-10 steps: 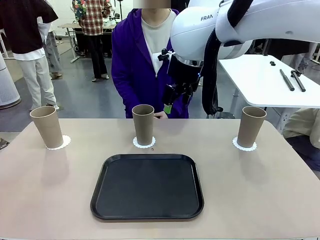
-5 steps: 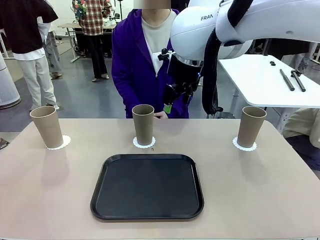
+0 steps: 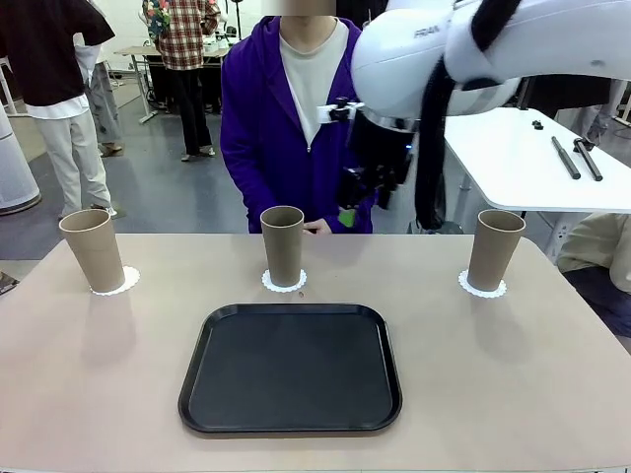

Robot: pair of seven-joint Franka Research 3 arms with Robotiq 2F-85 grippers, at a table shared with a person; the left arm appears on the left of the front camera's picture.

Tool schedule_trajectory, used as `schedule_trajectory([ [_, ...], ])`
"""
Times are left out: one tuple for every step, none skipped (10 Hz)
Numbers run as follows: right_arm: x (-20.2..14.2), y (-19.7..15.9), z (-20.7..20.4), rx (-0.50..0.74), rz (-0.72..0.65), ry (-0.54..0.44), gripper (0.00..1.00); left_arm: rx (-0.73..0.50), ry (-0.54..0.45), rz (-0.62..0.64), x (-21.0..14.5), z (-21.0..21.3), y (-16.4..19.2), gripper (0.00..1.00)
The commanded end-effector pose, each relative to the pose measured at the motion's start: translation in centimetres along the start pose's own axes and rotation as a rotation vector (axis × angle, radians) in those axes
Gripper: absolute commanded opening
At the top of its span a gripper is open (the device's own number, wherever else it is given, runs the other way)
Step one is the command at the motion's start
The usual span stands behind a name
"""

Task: Place coasters on the table and set cups on them.
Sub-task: Take one Reusable plastic cup from the Flat Tray and place it on a coaster set by the human.

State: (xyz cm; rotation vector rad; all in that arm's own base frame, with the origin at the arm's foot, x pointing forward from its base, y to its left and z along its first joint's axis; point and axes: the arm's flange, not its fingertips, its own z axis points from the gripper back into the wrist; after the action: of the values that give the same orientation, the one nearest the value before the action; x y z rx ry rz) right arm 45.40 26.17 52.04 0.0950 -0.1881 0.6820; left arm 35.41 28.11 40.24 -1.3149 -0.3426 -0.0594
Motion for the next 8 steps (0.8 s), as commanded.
schedule_trajectory([
  [-7.2, -4.2, 0.8, -0.019, -0.234, 0.009, 1.0, -0.002, 0.0, -0.01, -0.2, 0.2, -0.2, 1.0],
  [-10.0, -5.7, 0.9, -0.043, -0.299, 0.019, 1.0, -0.002, 0.0, -0.01, -0.2, 0.2, -0.2, 1.0],
  [-12.6, -7.2, 1.3, -0.103, -0.38, 0.02, 1.0, -0.002, 0.0, -0.01, -0.2, 0.2, -0.2, 1.0],
  [-15.2, -8.8, 1.8, -0.114, -0.452, 0.005, 1.0, -0.002, 0.0, -0.01, -0.2, 0.2, -0.2, 1.0],
  [-16.6, -10.1, 2.2, -0.122, -0.495, -0.012, 1.0, -0.002, 0.0, -0.01, -0.2, 0.2, -0.2, 1.0],
  [-17.3, -11.1, 2.4, -0.129, -0.529, -0.037, 1.0, -0.002, 0.0, -0.01, -0.2, 0.2, -0.2, 1.0],
  [-17.6, -11.6, 2.3, -0.112, -0.542, -0.035, 1.0, -0.002, 0.0, -0.01, -0.2, 0.2, -0.2, 1.0],
  [-17.5, -11.4, 2.9, -0.087, -0.486, -0.013, 1.0, -0.002, 0.0, -0.01, -0.2, 0.2, -0.2, 1.0],
])
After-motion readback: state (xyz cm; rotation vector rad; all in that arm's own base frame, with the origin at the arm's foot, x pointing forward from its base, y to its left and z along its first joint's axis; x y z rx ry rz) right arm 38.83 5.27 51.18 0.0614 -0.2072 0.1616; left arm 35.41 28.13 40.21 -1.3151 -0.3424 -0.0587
